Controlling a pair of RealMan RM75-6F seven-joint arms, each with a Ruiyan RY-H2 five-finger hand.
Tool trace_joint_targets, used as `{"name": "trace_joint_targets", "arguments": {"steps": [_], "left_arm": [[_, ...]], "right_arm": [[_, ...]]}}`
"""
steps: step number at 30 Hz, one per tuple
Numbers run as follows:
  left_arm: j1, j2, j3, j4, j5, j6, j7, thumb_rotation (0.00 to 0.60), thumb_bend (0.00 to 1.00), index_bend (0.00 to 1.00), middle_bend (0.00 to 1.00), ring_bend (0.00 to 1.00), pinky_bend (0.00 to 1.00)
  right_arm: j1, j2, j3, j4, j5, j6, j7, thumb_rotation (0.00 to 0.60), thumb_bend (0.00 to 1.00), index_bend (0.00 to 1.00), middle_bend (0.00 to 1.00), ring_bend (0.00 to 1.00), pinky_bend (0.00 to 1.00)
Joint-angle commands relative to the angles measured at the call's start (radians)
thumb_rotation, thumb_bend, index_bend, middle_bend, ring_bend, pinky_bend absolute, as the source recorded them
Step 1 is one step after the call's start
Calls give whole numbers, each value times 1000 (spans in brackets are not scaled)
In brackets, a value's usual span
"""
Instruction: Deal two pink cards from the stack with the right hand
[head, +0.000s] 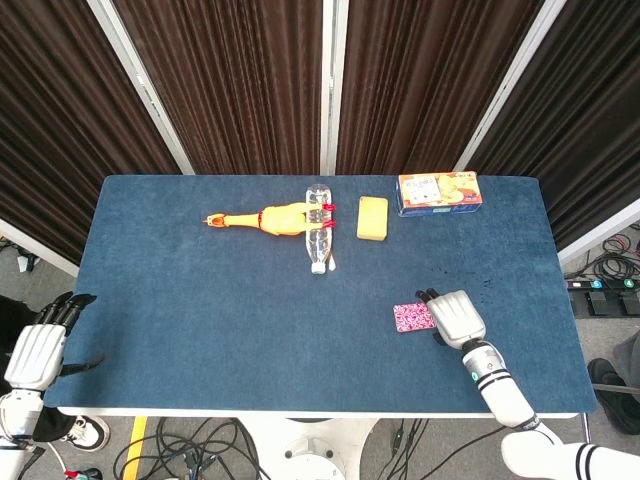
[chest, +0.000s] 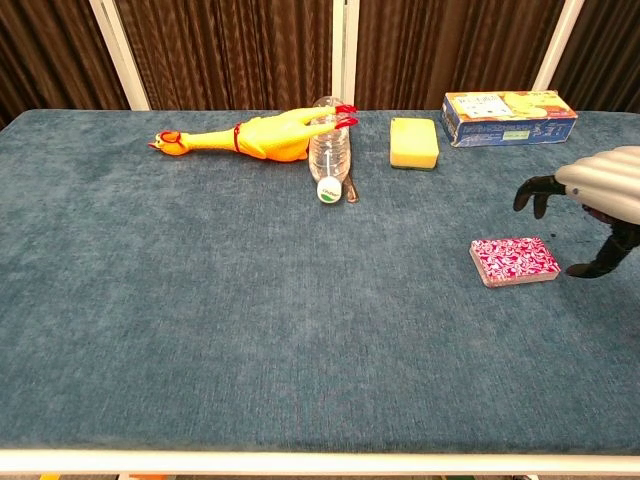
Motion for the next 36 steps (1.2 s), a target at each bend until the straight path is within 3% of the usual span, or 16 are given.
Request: {"name": "trace_joint_targets", "arguments": {"steps": [1,36], "left_arm": [[0,0,0,2,0,0,-2,600,28,163,141,79,177],[9,-3,-7,32,-11,2,-35,600,29,163,141,79,177]], "right_arm": [[24,-23,1,17,42,-15,-28,600,96,237,291,863,1000],[138,-133,-51,95,182,5,-121,600,101,291,328,863,1000]]}}
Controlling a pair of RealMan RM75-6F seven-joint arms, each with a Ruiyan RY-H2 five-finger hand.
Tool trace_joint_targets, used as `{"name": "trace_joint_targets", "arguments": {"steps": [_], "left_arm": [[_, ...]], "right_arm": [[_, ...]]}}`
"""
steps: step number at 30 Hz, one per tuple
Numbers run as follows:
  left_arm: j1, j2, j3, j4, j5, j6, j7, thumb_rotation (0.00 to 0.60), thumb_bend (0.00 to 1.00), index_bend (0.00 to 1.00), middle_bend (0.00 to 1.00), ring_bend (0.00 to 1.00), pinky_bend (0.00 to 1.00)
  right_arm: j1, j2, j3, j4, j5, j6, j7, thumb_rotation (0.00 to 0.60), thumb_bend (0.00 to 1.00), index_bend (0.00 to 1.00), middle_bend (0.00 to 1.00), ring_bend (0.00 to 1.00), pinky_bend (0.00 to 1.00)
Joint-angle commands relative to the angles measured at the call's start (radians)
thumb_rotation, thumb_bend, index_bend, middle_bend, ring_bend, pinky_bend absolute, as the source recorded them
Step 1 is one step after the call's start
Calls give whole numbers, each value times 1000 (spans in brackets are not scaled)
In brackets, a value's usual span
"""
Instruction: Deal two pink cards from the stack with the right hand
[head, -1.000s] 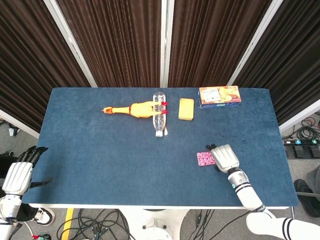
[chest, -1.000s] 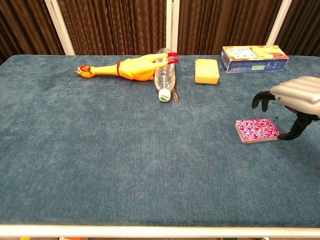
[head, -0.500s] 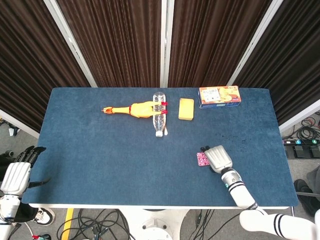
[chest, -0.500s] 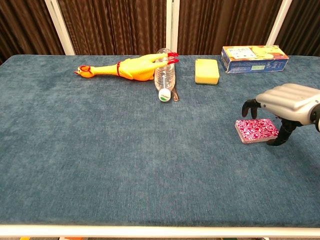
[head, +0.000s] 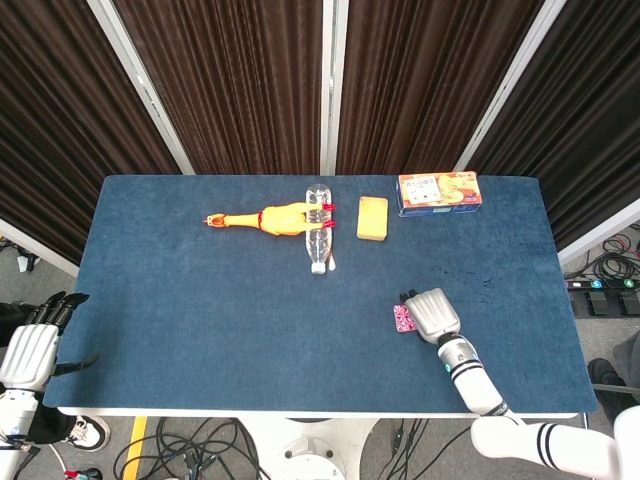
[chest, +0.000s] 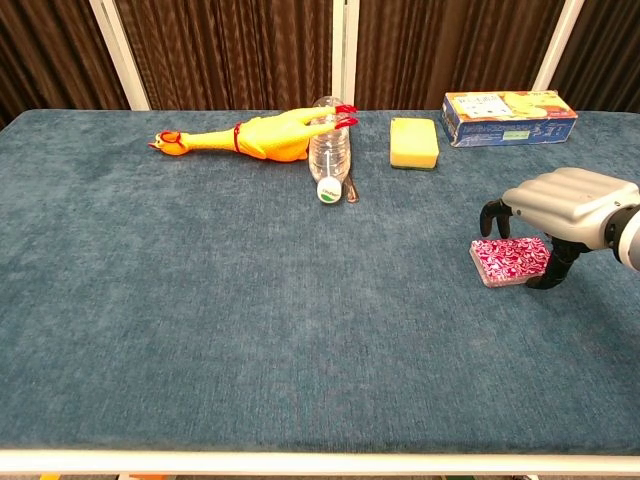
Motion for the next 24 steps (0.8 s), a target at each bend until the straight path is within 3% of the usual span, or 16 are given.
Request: {"name": "trace_joint_targets", "arguments": {"steps": [1,24], "left_arm": [[1,0,0,1,0,1,-1,600,28,163,141,80,177],[3,-3,0,11,-4,-5,-9,600,28,163,141,79,177]], "right_arm": [[6,-5,-4,5,8,1,-5,600,101,291,328,863,1000],[17,-28,-21,34,0,34,14,600,108,385,386,864,1000]]}}
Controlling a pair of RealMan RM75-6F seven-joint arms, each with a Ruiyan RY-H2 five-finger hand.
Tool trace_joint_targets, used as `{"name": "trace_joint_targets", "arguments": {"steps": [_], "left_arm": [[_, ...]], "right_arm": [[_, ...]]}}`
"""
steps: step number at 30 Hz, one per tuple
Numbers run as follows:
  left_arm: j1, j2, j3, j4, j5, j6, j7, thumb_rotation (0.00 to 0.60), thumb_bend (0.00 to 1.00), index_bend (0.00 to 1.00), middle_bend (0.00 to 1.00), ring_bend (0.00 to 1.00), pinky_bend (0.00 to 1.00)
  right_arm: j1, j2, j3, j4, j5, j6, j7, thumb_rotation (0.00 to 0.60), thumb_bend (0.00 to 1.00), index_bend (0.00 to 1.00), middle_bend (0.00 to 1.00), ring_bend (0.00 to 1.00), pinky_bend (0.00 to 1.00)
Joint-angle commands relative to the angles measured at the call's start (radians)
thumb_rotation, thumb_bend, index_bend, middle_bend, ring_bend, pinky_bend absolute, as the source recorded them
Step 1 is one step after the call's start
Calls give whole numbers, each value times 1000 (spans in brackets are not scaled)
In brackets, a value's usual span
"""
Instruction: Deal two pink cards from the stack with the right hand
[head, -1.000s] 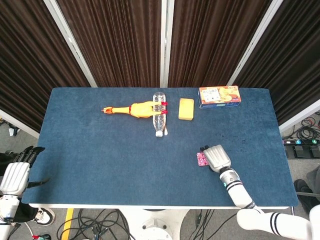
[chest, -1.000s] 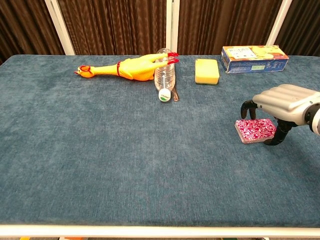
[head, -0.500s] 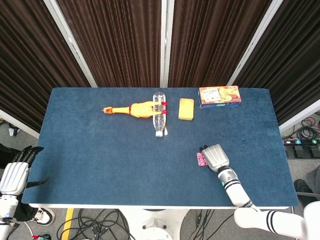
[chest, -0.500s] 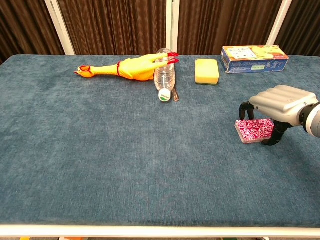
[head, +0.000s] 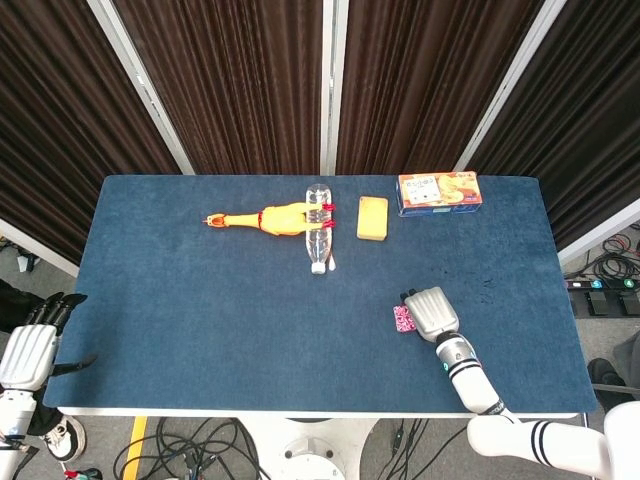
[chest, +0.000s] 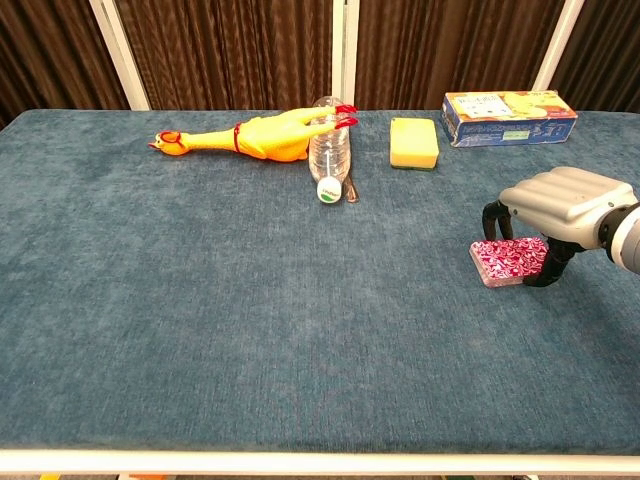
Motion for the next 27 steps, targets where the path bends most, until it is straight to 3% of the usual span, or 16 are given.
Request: {"name": "trace_joint_targets", "arguments": {"steps": [1,17,27], "left_arm": [[0,-1,0,2,-1,-2,-1,600,28,163,141,79,177],[0,-3,0,7,-1,-4,-11,600,28,163,141,79,177],[2,-1,-1,6,-1,-2,-11,600,28,164,141,79,177]], "right_arm": [[-1,-2,-1,2,-7,6,6,600,108,391,391,864,1000],[1,14,5,-25,-26,28,18,600,120,427,423,864,1000],[52,-14,40,-125,-2,53,-84,600,120,432,430,863,1000]]}}
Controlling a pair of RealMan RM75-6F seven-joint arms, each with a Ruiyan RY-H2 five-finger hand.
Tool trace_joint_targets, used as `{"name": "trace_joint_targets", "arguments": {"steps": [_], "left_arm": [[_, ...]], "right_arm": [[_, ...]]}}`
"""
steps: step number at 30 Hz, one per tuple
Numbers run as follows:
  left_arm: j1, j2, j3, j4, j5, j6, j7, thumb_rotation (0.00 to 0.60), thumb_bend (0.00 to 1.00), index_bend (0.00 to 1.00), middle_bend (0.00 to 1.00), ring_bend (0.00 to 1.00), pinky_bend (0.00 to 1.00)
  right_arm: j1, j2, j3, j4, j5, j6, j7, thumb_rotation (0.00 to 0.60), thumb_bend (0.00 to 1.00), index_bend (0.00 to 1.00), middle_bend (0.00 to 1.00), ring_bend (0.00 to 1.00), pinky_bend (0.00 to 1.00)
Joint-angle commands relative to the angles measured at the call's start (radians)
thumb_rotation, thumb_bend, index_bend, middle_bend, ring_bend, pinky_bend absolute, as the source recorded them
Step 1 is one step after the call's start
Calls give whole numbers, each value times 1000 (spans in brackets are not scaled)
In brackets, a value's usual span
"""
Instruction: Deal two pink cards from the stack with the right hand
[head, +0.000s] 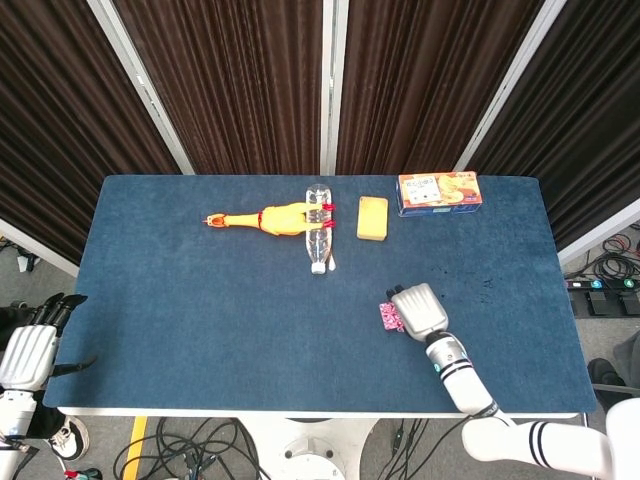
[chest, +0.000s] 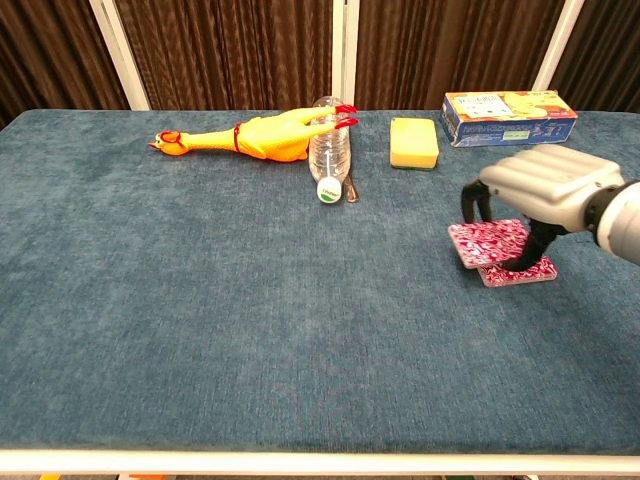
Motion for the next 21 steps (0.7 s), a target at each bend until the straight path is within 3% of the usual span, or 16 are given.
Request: {"name": "trace_joint_targets", "arguments": {"steps": [1,8,21], "left_arm": [[1,1,-1,0,-1,1,-2,600,28,163,141,79,177],[5,4,-1,7,-4,4,-16,600,28,163,141,79,177],[9,0,0,30,-6,0,-46,600,28,163,141,79,177]], "right_arm": [[38,-38,26,-34,44,3,-66,600,120,432,431,863,1000],[99,-149,61,-6,148,25,-171,600,120,436,434,863,1000],[173,-279,83,78,231,19,-211,600,119,437,433,864,1000]]}}
